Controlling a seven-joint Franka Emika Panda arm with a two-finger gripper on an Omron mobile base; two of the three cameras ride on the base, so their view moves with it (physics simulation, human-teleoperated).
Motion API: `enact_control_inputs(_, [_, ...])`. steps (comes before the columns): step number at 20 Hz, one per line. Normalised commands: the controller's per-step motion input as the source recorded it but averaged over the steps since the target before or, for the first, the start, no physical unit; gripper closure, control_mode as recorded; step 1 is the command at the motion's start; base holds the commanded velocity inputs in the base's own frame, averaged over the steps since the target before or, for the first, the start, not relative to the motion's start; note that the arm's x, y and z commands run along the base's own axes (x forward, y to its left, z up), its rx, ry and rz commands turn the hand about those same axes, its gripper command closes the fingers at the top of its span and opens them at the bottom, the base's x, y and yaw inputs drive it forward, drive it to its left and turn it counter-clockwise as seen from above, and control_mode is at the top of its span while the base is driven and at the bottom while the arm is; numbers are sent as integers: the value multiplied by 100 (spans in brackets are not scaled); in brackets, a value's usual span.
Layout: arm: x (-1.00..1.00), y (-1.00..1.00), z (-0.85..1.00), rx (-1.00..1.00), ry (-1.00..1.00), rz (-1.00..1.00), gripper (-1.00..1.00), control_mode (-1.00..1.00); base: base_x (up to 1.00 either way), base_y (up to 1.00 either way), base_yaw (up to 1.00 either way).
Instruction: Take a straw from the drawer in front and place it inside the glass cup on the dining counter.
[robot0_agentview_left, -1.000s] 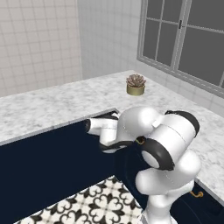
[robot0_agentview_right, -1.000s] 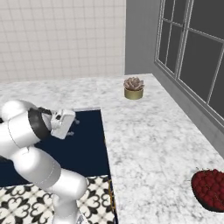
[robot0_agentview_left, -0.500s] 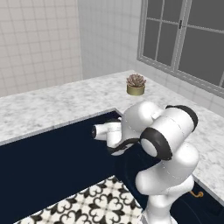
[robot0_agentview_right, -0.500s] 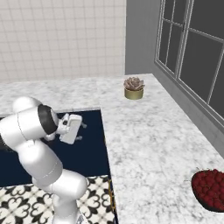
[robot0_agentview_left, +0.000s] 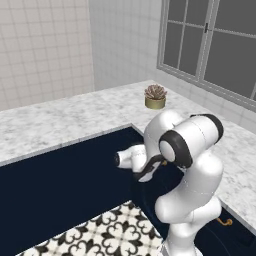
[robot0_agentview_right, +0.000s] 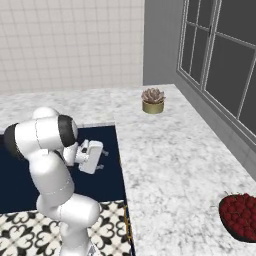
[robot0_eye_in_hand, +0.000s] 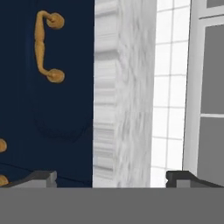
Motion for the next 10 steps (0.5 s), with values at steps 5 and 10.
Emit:
enact_control_inputs(5, [16,-12,-49,-7,-1,-1,-100,-100,0,0,0])
enact_control_inputs(10, [28,-21,-32,-4,-3,0,-100,-100,0,0,0])
